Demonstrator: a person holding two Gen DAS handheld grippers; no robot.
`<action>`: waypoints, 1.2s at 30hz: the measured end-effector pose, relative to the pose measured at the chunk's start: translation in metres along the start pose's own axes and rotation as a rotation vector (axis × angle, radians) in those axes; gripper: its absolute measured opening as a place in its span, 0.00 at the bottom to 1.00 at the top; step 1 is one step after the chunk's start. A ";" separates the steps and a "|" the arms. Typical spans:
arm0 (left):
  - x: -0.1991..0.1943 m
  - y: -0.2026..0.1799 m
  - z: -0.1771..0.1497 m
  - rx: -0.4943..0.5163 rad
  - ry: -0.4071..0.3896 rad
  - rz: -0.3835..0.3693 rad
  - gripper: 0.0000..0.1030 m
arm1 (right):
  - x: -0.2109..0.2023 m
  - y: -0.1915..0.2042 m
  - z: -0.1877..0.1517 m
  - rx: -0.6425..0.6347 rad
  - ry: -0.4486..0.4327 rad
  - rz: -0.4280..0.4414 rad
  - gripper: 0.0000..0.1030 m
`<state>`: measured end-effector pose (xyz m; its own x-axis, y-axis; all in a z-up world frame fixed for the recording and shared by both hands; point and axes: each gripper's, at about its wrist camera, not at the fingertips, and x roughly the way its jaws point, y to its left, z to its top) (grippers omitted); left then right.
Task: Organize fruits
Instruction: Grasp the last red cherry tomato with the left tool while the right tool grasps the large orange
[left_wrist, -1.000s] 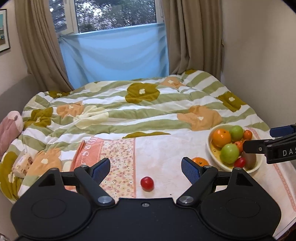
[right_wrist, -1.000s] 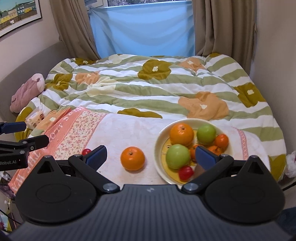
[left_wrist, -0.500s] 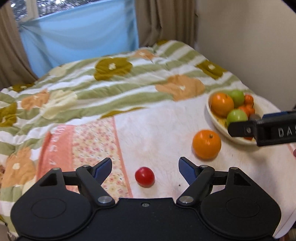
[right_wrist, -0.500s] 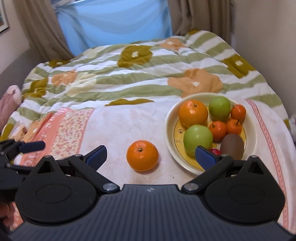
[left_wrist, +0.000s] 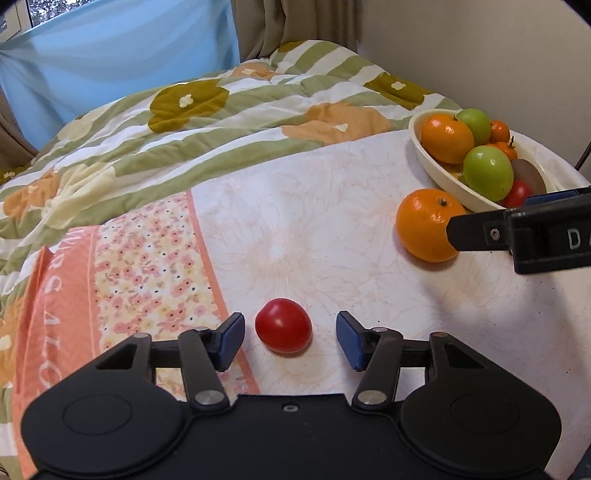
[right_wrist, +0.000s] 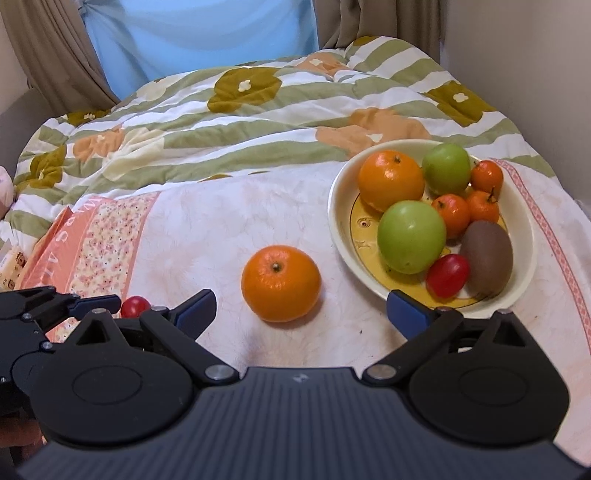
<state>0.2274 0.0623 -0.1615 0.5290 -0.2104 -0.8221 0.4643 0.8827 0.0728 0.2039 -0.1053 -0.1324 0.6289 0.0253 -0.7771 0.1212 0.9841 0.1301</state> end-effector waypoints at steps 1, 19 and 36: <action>0.002 0.001 0.000 0.001 0.003 -0.003 0.53 | 0.001 0.001 -0.001 -0.001 -0.001 -0.002 1.00; 0.000 0.014 -0.007 -0.049 -0.007 -0.020 0.35 | 0.032 0.016 0.003 -0.033 0.020 -0.003 0.99; -0.021 0.021 -0.011 -0.081 -0.036 0.015 0.35 | 0.060 0.019 0.010 -0.106 0.051 0.018 0.73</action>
<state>0.2186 0.0901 -0.1488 0.5615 -0.2105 -0.8002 0.3979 0.9166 0.0381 0.2516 -0.0869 -0.1707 0.5898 0.0499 -0.8060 0.0267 0.9963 0.0812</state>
